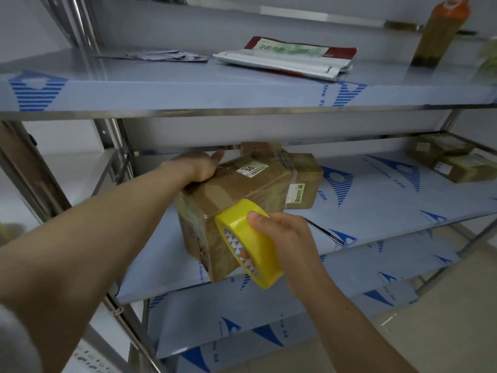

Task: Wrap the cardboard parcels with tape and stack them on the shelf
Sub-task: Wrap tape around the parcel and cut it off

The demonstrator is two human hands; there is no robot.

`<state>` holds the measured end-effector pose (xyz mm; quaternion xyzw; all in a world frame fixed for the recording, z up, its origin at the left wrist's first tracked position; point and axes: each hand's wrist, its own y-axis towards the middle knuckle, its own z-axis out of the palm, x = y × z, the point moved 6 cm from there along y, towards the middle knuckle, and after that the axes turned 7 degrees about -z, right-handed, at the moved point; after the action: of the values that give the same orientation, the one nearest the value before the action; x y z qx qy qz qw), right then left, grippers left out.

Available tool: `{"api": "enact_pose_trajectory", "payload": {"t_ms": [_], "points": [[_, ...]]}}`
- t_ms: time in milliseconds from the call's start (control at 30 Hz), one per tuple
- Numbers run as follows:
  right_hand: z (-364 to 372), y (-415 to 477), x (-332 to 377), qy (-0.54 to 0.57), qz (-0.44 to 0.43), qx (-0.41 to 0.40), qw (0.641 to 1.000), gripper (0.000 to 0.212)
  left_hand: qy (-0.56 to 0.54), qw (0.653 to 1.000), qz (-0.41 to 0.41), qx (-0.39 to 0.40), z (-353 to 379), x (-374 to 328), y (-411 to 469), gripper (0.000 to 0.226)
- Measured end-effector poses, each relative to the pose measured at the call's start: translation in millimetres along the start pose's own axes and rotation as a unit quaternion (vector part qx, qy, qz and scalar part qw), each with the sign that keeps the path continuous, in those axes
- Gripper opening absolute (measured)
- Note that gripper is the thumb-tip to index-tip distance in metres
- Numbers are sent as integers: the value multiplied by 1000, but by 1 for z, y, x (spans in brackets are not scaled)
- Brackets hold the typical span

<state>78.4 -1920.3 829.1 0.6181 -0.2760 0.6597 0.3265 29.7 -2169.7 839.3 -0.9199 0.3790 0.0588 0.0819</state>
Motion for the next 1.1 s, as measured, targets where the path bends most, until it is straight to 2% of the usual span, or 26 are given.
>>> {"api": "enact_pose_trajectory", "payload": {"t_ms": [67, 133, 200, 267, 300, 367, 400, 533, 633, 667, 733, 800, 900, 967, 1033, 1100], "points": [[0, 0, 3, 9, -3, -1, 1000, 36, 1, 999, 4, -35, -4, 4, 2, 56], [-2, 3, 2, 17, 5, -17, 1000, 39, 55, 993, 36, -97, -8, -3, 2, 39], [-2, 6, 3, 14, 16, -25, 999, 38, 86, 985, 50, -143, -15, -12, -8, 45], [-2, 7, 4, 16, 16, -25, 999, 34, 98, 981, 48, -158, -22, -20, -18, 65], [-2, 7, 4, 15, 14, -25, 999, 32, 85, 987, 33, -132, -21, -21, -22, 83], [-2, 10, 2, 22, 9, -28, 999, 32, 25, 1000, -13, -13, -8, -22, -33, 122], [-1, 11, 2, 24, 7, -29, 999, 32, 16, 999, -28, 19, 0, -23, -41, 129], [2, 12, 4, -8, -9, -25, 1000, 33, 31, 999, -10, -32, 4, -23, -48, 109], [-1, 12, 3, 11, -1, -17, 1000, 33, 15, 999, -4, 36, 2, -4, -46, 120], [-2, 11, 2, 10, 1, -16, 1000, 32, 0, 999, -13, 44, 1, 7, -46, 118], [-3, 12, 1, -10, -4, -22, 1000, 29, -83, 996, -12, 15, 2, 23, -47, 88], [-1, 12, 2, -20, 1, -20, 1000, 29, -256, 967, -4, -20, 3, 34, -49, 51], [0, 9, 13, -7, 12, 3, 1000, 33, -458, 887, -67, -12, 5, 51, -50, 12], [0, 7, 31, 13, 0, 36, 999, 28, -531, 841, -107, -13, 6, 61, -51, 12], [10, 7, 50, 41, 1, 109, 993, 34, -557, 818, -140, -18, 11, 67, -54, 10], [26, 11, 66, 57, 3, 178, 982, 35, -577, 800, -168, 7, 23, 69, -57, 19]]}}
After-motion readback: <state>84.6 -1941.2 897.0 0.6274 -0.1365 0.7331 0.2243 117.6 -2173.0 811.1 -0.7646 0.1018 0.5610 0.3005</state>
